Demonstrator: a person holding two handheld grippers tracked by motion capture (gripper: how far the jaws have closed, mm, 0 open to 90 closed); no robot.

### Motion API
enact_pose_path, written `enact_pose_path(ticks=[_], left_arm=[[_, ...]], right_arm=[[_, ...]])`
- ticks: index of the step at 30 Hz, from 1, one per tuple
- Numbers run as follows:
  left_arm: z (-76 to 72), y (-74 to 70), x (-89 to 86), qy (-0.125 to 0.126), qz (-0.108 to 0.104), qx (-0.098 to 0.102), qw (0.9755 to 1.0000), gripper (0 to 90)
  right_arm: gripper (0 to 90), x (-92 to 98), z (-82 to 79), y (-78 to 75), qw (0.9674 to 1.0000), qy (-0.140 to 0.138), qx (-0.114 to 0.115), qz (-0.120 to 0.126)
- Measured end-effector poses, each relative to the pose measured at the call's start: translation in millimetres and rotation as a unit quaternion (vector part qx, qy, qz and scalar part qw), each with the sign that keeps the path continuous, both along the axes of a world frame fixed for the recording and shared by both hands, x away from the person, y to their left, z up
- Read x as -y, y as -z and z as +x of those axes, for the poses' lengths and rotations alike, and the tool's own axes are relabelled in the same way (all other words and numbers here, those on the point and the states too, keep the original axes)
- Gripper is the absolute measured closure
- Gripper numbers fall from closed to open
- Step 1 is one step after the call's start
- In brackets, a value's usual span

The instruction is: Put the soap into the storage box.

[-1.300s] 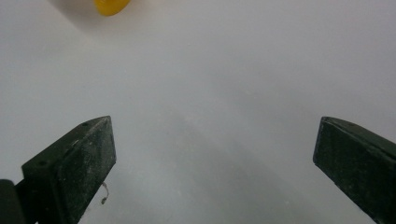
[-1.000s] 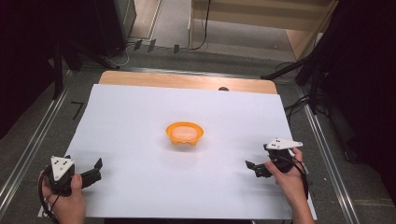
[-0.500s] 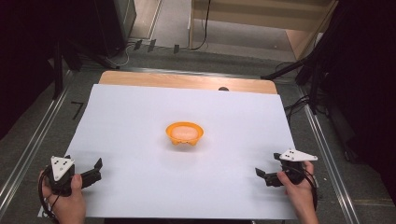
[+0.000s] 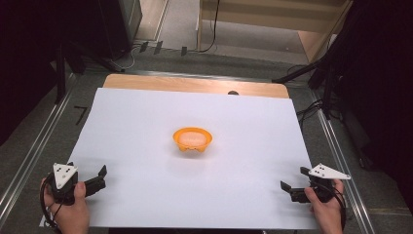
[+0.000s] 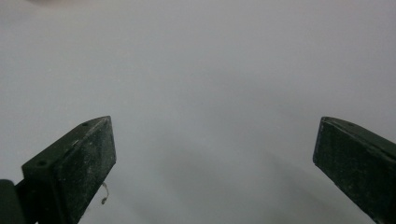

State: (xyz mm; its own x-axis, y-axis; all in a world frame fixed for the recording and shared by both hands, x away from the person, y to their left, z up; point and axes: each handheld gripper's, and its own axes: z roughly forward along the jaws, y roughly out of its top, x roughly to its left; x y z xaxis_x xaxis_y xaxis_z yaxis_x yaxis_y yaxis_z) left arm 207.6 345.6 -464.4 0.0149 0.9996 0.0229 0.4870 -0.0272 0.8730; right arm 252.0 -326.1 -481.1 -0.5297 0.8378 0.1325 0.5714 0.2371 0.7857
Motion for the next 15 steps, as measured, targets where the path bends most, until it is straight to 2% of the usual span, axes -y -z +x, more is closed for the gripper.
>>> enact_pose_path(ticks=[8,15], left_arm=[[0.0,0.1,0.3,-0.001,0.000,0.001,1.0000,0.0],[0.1,0.0,0.1,0.000,-0.001,0.000,1.0000,0.0]], right_arm=[[0.0,18.8,-12.0,2.2,0.9997,0.023,0.007,0.010],[0.0,25.6,-17.9,4.0,0.9993,0.033,0.008,0.015]])
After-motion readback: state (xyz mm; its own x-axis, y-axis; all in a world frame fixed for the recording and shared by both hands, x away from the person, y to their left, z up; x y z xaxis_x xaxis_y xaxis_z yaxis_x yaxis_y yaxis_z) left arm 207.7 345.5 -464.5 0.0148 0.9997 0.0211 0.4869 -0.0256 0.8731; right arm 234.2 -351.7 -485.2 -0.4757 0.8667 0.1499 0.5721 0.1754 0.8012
